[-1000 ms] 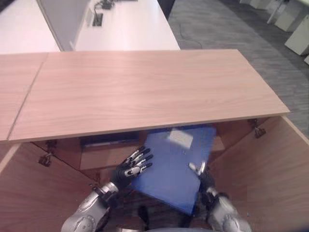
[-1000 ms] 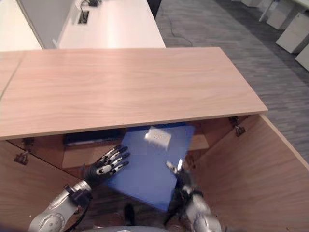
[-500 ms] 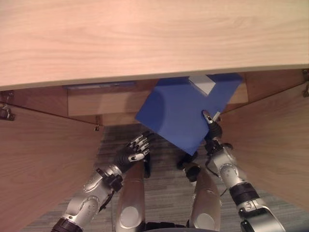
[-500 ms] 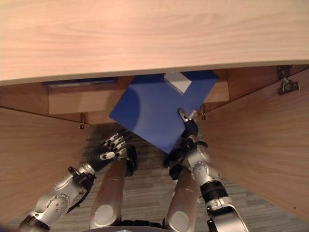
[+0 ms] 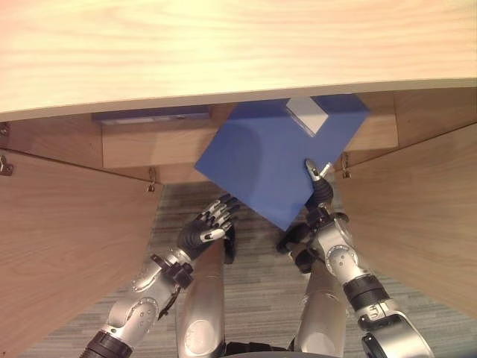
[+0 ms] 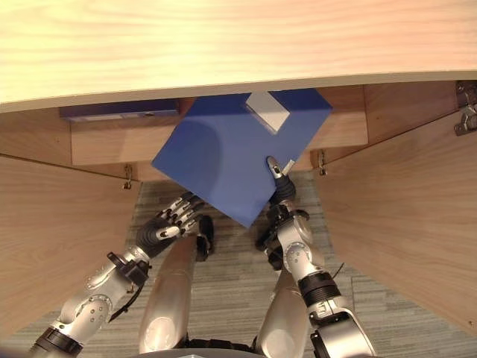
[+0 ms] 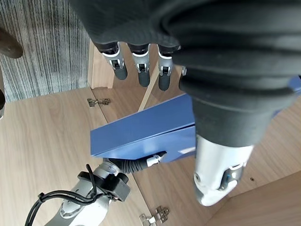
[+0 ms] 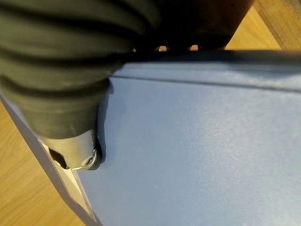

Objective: Put the empty folder in the office cabinet

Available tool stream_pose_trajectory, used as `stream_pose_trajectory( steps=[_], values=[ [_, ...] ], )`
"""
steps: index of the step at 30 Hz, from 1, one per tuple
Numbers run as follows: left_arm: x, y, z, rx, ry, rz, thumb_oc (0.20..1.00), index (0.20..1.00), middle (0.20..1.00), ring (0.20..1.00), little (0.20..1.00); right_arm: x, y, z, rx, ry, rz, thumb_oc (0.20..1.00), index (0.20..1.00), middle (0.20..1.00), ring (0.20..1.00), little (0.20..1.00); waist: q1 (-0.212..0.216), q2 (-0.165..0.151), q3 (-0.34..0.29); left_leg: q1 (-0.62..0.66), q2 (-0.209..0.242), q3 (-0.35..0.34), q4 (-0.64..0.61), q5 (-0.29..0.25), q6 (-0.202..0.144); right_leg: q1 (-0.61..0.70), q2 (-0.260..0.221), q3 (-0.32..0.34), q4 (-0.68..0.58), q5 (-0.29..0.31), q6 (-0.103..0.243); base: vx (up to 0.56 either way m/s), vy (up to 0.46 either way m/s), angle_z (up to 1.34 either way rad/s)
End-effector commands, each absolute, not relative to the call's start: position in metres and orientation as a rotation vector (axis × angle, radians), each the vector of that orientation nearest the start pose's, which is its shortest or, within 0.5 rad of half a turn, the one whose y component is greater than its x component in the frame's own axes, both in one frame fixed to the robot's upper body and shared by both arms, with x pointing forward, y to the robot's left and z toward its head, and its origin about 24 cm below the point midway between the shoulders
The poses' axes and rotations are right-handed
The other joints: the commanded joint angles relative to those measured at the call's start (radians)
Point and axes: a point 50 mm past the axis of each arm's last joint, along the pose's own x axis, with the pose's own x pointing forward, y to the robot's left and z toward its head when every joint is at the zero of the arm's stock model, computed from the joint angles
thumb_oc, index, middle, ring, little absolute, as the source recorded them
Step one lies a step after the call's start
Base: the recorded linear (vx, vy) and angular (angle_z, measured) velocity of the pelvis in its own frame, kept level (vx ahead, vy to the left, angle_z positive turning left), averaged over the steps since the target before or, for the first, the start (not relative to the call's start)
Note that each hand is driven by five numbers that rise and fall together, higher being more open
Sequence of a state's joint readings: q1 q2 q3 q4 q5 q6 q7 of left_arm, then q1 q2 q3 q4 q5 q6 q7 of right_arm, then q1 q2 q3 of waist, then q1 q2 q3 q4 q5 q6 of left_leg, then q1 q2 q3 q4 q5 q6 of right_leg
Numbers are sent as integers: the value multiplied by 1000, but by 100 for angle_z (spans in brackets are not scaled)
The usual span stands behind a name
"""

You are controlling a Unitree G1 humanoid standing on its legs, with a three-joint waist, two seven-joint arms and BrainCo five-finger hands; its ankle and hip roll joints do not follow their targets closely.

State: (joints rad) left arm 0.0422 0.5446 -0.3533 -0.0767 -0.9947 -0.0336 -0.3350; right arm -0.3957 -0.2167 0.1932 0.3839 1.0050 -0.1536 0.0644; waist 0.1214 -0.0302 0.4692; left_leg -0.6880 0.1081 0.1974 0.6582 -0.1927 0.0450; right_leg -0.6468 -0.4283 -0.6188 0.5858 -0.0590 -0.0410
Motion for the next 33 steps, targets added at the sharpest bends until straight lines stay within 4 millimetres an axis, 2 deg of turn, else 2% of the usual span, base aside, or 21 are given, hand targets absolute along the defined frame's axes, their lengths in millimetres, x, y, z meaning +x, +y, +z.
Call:
stream_pose_trajectory(
  steps=[1, 4, 5, 7, 8, 10, 11, 13, 14, 18, 23, 31, 33],
  values=[
    [213, 141, 60, -512, 56, -687, 1000, 1000, 1000, 1000, 1000, 341, -143, 127, 853, -300, 180, 200, 200, 200, 200, 200, 22, 28, -47, 30, -40, -57, -67, -51, 5, 31, -61, 66, 76, -55, 144, -25, -22, 4],
    [213, 138, 64, -483, 62, -720, 1000, 1000, 1000, 1000, 1000, 358, -151, 167, 921, -416, 148, 200, 200, 200, 200, 200, 39, 38, -31, -18, -41, -67, -17, -62, 0, -3, -72, 80, 120, -77, 136, -27, -34, 13],
    [213, 136, 65, -474, 67, -739, 1000, 1000, 1000, 1000, 1000, 365, -158, 192, 977, -498, 122, 200, 200, 200, 200, 200, 45, 44, -29, -52, -42, -72, 16, -69, -3, -25, -78, 87, 150, -95, 131, -17, -43, 21],
    [214, 133, 67, -463, 75, -757, 1000, 1000, 1000, 1000, 1000, 370, -166, 214, 1025, -561, 84, 200, 200, 200, 200, 200, 50, 51, -31, -97, -40, -81, 63, -79, -6, -58, -87, 98, 193, -122, 120, 0, -35, 30],
    [215, 132, 68, -461, 72, -759, 1000, 1000, 1000, 1000, 1000, 371, -166, 215, 1027, -566, 83, 200, 200, 200, 200, 200, 51, 50, -31, -105, -40, -82, 69, -82, -6, -65, -89, 99, 200, -126, 119, 9, -20, 22],
    [216, 130, 69, -458, 79, -765, 1000, 1000, 1000, 1000, 1000, 373, -170, 231, 1071, -607, 64, 200, 200, 200, 200, 200, 54, 55, -36, -144, -39, -86, 108, -90, -9, -93, -98, 107, 238, -146, 110, 17, -23, 16],
    [216, 127, 70, -454, 83, -769, 1000, 1000, 1000, 1000, 1000, 374, -174, 248, 1120, -655, 51, 200, 200, 200, 200, 200, 57, 59, -45, -189, -41, -95, 155, -104, -10, -129, -108, 117, 288, -176, 99, 26, -25, 16],
    [216, 126, 71, -455, 87, -769, 1000, 1000, 1000, 1000, 1000, 375, -177, 254, 1142, -671, 39, 200, 200, 200, 200, 200, 61, 60, -49, -217, -42, -99, 185, -115, -10, -154, -117, 124, 321, -196, 92, 40, -17, 18],
    [214, 124, 70, -451, 105, -773, 1000, 1000, 1000, 1000, 1000, 379, -184, 266, 1175, -693, 1, 200, 200, 200, 200, 200, 66, 66, -58, -266, -42, -108, 240, -132, -8, -197, -130, 138, 385, -233, 78, 45, -15, 15],
    [213, 122, 75, -427, 101, -794, 1000, 1000, 1000, 1000, 1000, 383, -191, 281, 1164, -706, -45, 200, 200, 200, 200, 200, 74, 73, -58, -338, -41, -122, 307, -153, -3, -261, -144, 160, 461, -275, 60, 17, -27, 8],
    [214, 120, 81, -424, 85, -791, 1000, 1000, 1000, 1000, 1000, 388, -189, 288, 1129, -671, -83, 200, 200, 200, 200, 200, 74, 72, -58, -407, -40, -131, 368, -171, 0, -336, -159, 185, 537, -308, 44, 5, -3, 5],
    [214, 112, 87, -370, 72, -804, 1000, 1000, 1000, 1000, 1000, 397, -160, 292, 1146, -572, -94, 200, 200, 200, 200, 200, 64, 71, -54, -492, -40, -136, 442, -193, 8, -443, -166, 236, 625, -342, 22, 1, -1, -1],
    [214, 111, 88, -372, 69, -809, 1000, 1000, 1000, 1000, 1000, 398, -158, 292, 1146, -568, -92, 200, 200, 200, 200, 200, 65, 71, -54, -497, -40, -135, 446, -195, 9, -451, -167, 240, 630, -344, 21, 0, 0, 0]
  ],
)
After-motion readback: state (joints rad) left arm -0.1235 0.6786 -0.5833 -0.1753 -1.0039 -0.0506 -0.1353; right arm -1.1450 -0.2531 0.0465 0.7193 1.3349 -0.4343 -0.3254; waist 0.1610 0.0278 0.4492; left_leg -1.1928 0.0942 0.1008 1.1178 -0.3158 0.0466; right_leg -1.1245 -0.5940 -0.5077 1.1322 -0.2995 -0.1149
